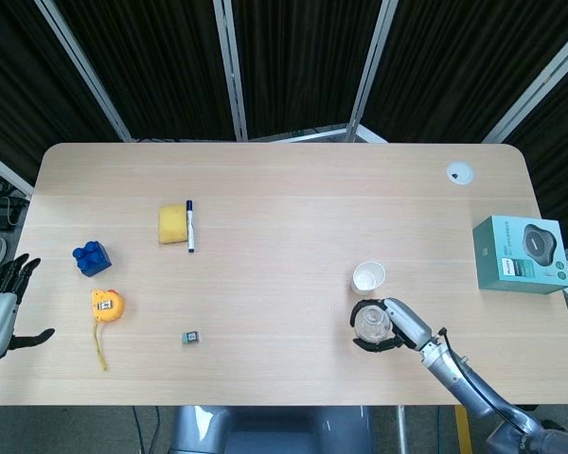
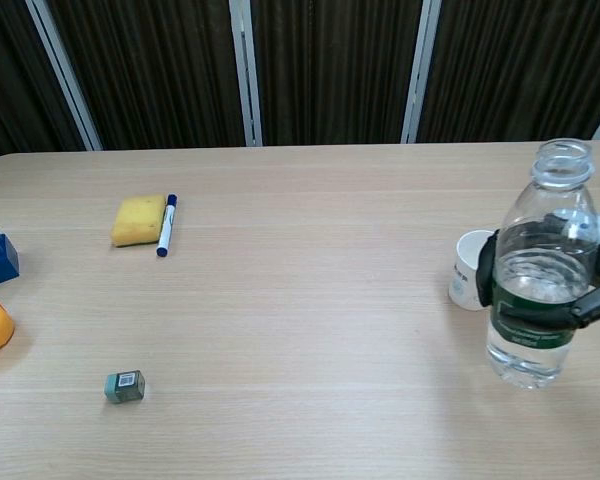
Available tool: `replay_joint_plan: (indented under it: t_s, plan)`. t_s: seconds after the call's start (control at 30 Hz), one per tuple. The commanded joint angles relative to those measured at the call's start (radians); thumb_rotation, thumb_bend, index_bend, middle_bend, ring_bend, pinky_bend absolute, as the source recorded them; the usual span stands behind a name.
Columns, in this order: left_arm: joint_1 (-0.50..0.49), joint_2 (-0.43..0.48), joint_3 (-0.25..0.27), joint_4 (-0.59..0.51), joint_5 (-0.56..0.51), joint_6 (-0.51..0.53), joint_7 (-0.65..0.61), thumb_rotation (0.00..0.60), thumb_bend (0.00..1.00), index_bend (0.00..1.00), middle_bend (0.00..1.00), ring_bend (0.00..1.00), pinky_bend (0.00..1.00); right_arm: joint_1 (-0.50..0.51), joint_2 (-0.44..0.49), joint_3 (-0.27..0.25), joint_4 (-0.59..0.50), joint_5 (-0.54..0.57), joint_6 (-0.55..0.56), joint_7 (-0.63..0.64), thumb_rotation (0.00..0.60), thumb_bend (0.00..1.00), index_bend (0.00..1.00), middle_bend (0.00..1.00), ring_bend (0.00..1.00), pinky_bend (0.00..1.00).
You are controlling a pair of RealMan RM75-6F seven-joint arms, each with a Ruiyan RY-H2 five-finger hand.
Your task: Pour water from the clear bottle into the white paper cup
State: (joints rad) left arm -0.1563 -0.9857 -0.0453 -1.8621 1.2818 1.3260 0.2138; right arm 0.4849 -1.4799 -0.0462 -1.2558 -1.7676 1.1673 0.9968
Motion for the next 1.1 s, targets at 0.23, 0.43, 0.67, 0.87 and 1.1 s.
replay_joint_plan:
  t_s: [0.23, 0.43, 0.67, 0.87, 1.1]
  plan:
    - [-0.009, -0.009, -0.005, 0.010, -0.027, -0.015, 0.010, 0.600, 0.00, 0.00, 0.00, 0.00, 0.00, 0.043, -0.133, 0.013, 0.098, 0.040, -0.030, -0.049, 0.600, 0.83, 0.56, 0.63, 0.54, 0.50]
    - [-0.008, -0.008, -0.004, 0.010, -0.026, -0.012, 0.007, 0.600, 0.00, 0.00, 0.00, 0.00, 0.00, 0.048, -0.195, -0.001, 0.150, 0.041, -0.022, -0.077, 0.600, 0.83, 0.56, 0.63, 0.53, 0.50]
    - [-0.011, -0.012, -0.002, 0.013, -0.027, -0.016, 0.013, 0.600, 0.00, 0.00, 0.00, 0.00, 0.00, 0.039, -0.239, -0.010, 0.208, 0.048, 0.016, -0.097, 0.600, 0.83, 0.56, 0.63, 0.53, 0.50]
    - [-0.012, -0.013, 0.000, 0.012, -0.026, -0.016, 0.016, 0.600, 0.00, 0.00, 0.00, 0.00, 0.00, 0.033, -0.251, -0.019, 0.241, 0.061, 0.024, -0.083, 0.600, 0.59, 0.51, 0.60, 0.51, 0.49]
    - [-0.012, -0.015, 0.005, 0.008, -0.024, -0.018, 0.021, 0.600, 0.00, 0.00, 0.00, 0.00, 0.00, 0.024, -0.246, -0.041, 0.257, 0.054, 0.047, -0.070, 0.600, 0.23, 0.32, 0.49, 0.39, 0.37]
